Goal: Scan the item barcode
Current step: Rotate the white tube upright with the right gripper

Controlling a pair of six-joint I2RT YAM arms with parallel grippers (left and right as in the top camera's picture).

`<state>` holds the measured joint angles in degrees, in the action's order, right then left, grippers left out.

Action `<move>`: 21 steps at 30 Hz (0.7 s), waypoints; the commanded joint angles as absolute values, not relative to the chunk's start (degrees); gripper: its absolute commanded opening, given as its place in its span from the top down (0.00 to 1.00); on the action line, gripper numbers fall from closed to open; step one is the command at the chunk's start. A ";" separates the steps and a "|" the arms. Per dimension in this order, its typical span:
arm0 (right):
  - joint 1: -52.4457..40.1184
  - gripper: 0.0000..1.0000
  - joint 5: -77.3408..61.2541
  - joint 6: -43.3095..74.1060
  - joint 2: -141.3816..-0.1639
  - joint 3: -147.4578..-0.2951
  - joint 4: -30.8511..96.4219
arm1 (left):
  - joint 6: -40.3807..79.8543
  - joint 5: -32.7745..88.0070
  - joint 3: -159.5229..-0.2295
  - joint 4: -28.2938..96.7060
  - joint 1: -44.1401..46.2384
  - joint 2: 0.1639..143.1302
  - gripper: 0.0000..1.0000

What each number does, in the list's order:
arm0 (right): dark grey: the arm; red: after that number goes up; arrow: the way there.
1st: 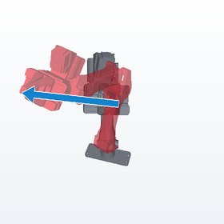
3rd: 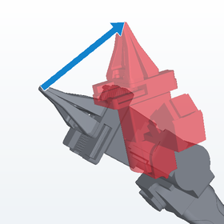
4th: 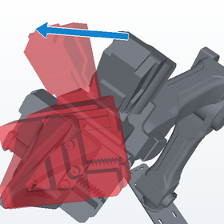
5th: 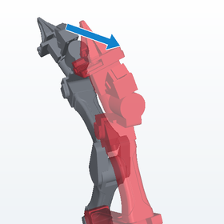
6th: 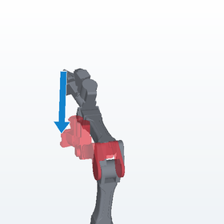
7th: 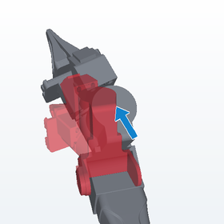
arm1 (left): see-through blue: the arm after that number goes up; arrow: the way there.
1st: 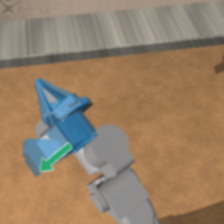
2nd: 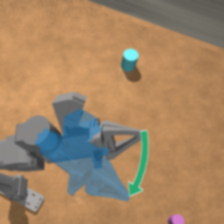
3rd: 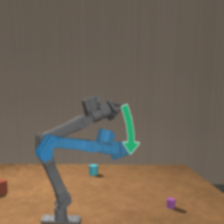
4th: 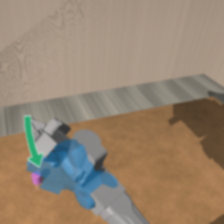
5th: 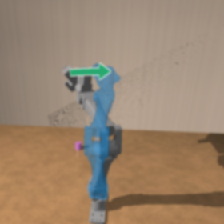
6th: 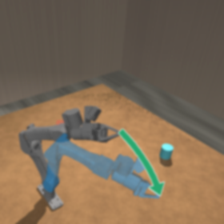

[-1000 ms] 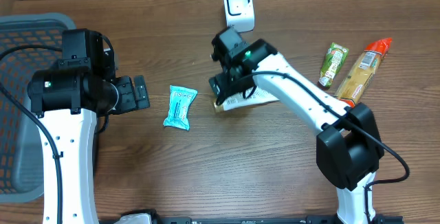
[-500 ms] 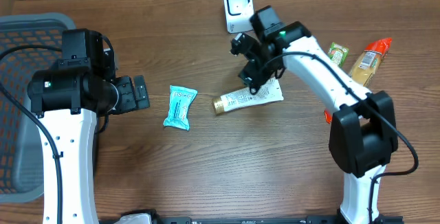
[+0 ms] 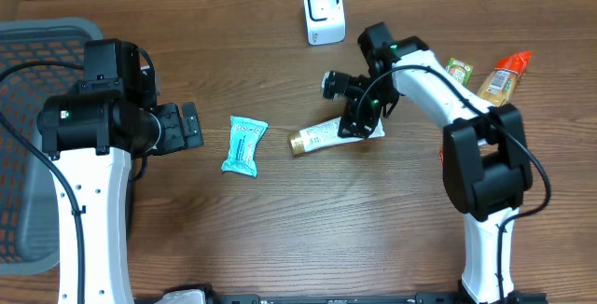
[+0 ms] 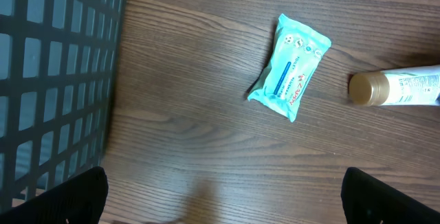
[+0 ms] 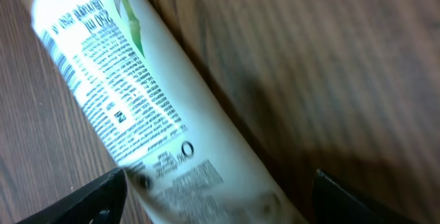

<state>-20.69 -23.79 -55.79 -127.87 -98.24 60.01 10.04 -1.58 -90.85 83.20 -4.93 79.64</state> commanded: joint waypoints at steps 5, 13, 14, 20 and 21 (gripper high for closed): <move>-20.88 0.50 -24.73 -57.39 -130.06 -97.89 60.60 | 8.78 -1.91 -91.59 83.33 -5.23 79.77 0.01; -20.88 0.86 -25.02 -39.44 -130.06 -97.89 61.39 | 8.78 -1.91 -91.59 83.33 -5.23 79.77 0.00; -20.88 0.87 -25.69 -35.24 -130.06 -97.89 61.39 | 8.78 -1.91 -91.59 83.33 -5.23 79.77 0.00; -20.88 0.67 -32.40 -15.16 -130.06 -97.89 61.17 | 8.78 -1.91 -91.59 83.33 -5.23 79.77 0.01; -20.93 0.55 -33.30 -14.24 -130.06 -97.86 61.23 | 8.78 -1.91 -91.59 83.33 -5.23 79.77 0.00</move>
<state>-20.67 -30.13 -25.02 -129.08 -98.24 61.36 10.04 -1.58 -90.85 83.18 -4.93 79.64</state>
